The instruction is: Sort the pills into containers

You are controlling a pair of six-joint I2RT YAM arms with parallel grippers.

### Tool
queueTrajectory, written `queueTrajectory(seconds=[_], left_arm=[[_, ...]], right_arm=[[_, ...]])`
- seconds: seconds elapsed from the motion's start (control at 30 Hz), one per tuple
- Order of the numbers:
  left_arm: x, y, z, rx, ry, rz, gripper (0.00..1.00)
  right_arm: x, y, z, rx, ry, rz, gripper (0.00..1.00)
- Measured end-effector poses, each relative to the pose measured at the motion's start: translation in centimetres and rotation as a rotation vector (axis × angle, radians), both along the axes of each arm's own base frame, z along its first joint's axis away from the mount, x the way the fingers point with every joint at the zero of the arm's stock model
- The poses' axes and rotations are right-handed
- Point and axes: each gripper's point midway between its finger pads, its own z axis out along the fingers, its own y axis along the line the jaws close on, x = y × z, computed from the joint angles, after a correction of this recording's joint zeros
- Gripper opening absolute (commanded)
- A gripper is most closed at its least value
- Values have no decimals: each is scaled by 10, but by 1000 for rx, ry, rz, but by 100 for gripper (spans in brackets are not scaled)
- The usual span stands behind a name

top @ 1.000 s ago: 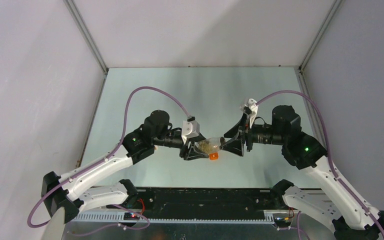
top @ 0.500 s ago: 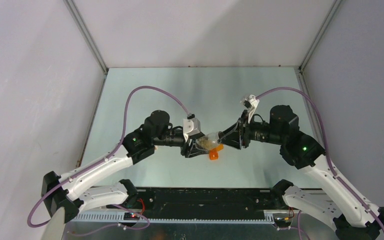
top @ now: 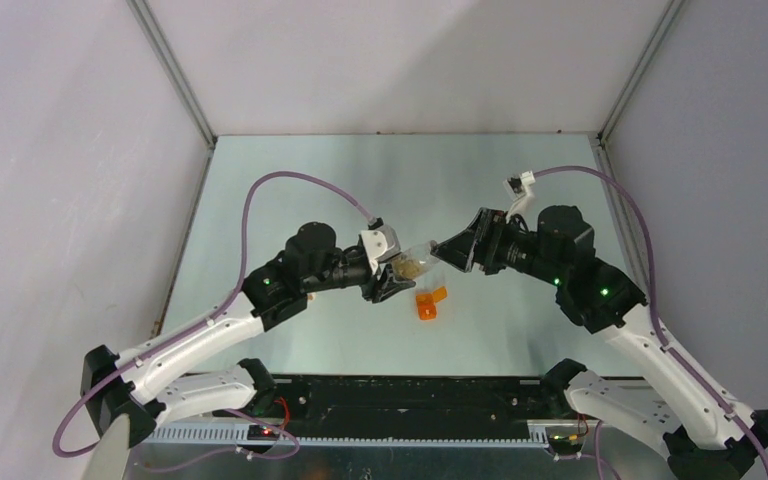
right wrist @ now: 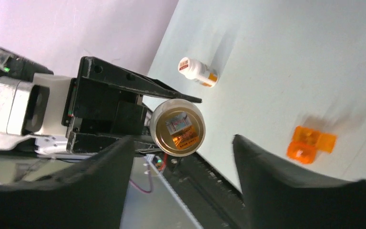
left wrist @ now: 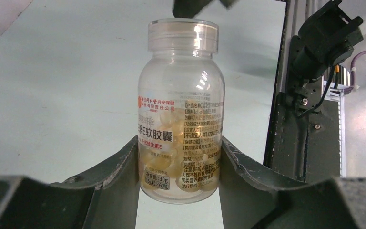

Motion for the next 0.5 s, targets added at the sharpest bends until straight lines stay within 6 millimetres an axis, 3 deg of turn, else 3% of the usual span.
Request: queueTrajectory(seconds=[0.1, 0.33, 0.4, 0.5], left_arm=[[-2, -1, 0, -1, 1, -8, 0], [-13, -4, 1, -11, 14, -71, 0], [-23, -7, 0, -15, 25, -135, 0], [-28, -8, -1, -15, 35, -162, 0]], right_arm=[[1, -5, 10, -3, -88, 28, 91], [-22, -9, 21, -82, -347, 216, 88], [-35, -5, 14, -125, -428, 353, 84], [-34, -2, 7, -143, -433, 386, 75]])
